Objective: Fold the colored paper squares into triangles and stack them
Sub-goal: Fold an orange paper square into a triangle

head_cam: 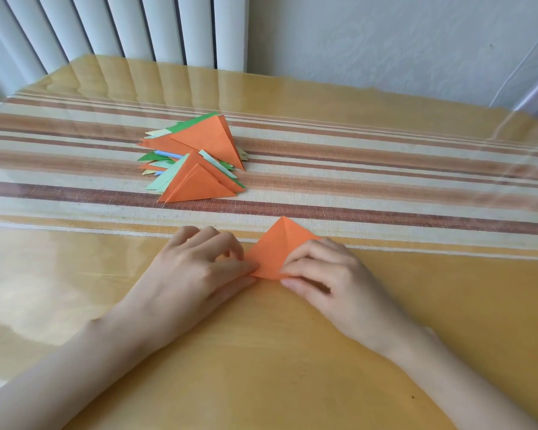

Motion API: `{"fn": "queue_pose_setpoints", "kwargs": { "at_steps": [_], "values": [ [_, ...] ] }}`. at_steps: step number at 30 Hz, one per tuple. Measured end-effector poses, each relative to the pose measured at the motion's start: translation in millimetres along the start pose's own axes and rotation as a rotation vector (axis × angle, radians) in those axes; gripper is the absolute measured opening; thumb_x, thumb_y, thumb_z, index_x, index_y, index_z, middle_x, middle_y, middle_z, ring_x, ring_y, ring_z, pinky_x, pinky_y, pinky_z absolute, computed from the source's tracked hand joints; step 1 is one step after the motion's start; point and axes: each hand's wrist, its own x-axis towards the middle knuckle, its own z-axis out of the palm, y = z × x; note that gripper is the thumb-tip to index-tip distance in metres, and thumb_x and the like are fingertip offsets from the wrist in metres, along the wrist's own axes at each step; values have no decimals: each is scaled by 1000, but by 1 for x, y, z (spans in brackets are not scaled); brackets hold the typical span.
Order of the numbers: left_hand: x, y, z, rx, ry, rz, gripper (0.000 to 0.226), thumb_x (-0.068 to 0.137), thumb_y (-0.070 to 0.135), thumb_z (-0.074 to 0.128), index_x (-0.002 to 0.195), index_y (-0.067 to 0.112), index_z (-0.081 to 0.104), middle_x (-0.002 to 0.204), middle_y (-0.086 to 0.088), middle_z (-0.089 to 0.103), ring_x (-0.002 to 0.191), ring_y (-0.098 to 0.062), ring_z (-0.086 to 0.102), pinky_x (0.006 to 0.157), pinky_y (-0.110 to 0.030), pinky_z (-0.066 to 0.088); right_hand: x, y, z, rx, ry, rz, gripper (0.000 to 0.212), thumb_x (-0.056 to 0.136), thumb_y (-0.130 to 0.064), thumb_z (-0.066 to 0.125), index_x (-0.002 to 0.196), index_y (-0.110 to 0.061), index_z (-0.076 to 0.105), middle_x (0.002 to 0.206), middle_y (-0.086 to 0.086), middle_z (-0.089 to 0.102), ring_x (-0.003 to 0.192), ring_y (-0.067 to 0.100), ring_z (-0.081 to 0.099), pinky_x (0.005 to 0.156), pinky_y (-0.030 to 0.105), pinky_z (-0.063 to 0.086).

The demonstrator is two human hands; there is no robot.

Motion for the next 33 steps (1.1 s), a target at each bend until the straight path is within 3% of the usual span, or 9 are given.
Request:
{"fn": "queue_pose_setpoints", "kwargs": {
  "at_steps": [3,5,8,11,17,22,27,33],
  "values": [
    [-10,-2,-2,-147,-3,-167,37,93,45,46,93,24,76,89,10,59,79,-16,56,72,-40,46,8,-2,-5,251,14,227,16,88,-33,62,78,-22,65,80,-14,59,85,9,55,80,22,42],
    [-11,-5,-4,-260,28,-277,40,92,48,46,83,21,75,87,13,57,78,-16,52,70,-42,47,14,-3,-4,212,16,303,17,90,-27,64,74,-20,62,75,-13,55,81,8,49,77,15,36],
    [-5,-1,-4,-374,85,-414,39,84,52,51,72,21,70,82,13,55,77,-18,50,68,-41,46,23,-2,2,-20,42,334,18,90,-27,65,77,-16,65,79,-6,54,82,13,41,79,21,33],
    [1,6,-1,-359,127,-456,34,80,54,54,67,25,66,78,12,51,73,-18,49,63,-45,46,28,1,9,-63,47,349,22,91,-32,62,75,-18,62,81,-5,52,85,17,40,80,27,33],
    [-4,8,1,-308,61,-504,32,76,58,52,64,29,58,81,14,42,75,-10,45,65,-40,46,34,4,18,-178,69,322,42,84,-57,38,70,-22,56,77,-11,46,80,13,36,74,33,37],
    [-9,6,-1,-323,8,-501,26,77,59,51,73,33,57,80,18,45,76,-8,40,66,-37,44,34,6,22,-244,81,303,39,84,-56,38,70,-23,52,76,-13,41,78,12,33,71,34,34],
    [-16,12,-6,-169,-27,-286,28,92,40,48,107,30,69,91,10,52,78,-16,51,66,-36,43,35,7,24,-267,98,277,36,84,-55,41,68,-23,49,75,-12,40,77,15,36,69,37,39],
    [-20,14,-5,-81,-22,-196,32,95,32,47,105,19,74,90,1,58,74,-23,56,59,-39,47,33,7,25,-290,120,257,31,85,-53,41,69,-27,41,75,-12,39,76,15,35,67,36,37]
  ]
}}
